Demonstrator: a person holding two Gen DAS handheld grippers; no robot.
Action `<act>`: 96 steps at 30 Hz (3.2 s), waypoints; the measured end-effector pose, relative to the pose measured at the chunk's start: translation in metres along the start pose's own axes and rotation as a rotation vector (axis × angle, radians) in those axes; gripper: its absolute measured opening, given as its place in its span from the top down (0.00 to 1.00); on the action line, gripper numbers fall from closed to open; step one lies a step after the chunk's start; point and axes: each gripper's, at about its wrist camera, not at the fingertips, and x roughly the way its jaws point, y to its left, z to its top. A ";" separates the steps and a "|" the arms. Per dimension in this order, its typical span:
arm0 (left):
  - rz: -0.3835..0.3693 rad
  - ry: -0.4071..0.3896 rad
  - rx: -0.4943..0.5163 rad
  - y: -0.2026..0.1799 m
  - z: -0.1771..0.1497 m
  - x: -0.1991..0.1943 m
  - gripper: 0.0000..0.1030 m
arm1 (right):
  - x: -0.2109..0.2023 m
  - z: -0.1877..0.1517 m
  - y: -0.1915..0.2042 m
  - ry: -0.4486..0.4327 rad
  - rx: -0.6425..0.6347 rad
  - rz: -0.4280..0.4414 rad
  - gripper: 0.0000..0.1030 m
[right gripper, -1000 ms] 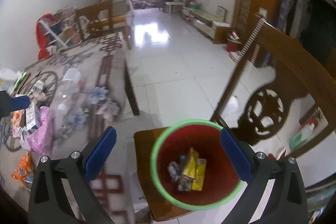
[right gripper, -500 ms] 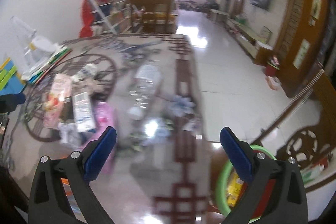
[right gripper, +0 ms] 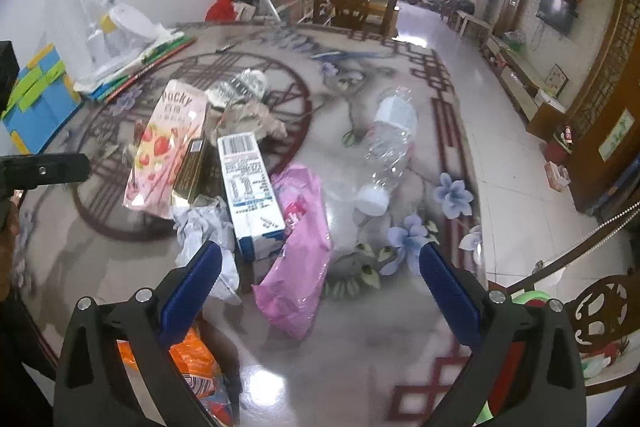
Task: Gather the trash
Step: 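Move both tools back over the table toward the remaining trash, then grasp the pink Pocky bag with the right tool while the left tool grasps the strawberry Pocky box, then carry the pink bag and strawberry box over the red bucket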
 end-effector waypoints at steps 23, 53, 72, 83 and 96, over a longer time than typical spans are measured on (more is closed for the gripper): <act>0.019 0.091 -0.095 0.015 0.002 0.065 0.16 | 0.063 -0.012 -0.004 0.184 0.028 0.052 0.36; 0.061 -0.050 0.006 0.001 -0.005 0.022 0.68 | 0.046 -0.014 -0.011 0.136 0.046 0.031 0.86; 0.051 -0.101 0.187 -0.070 -0.003 -0.014 0.68 | -0.018 -0.021 -0.050 -0.031 0.151 0.026 0.86; -0.046 -0.063 0.313 -0.150 -0.007 0.004 0.68 | -0.059 -0.037 -0.105 -0.115 0.276 -0.027 0.86; -0.168 0.029 0.451 -0.263 -0.023 0.060 0.68 | -0.100 -0.098 -0.202 -0.122 0.495 -0.144 0.86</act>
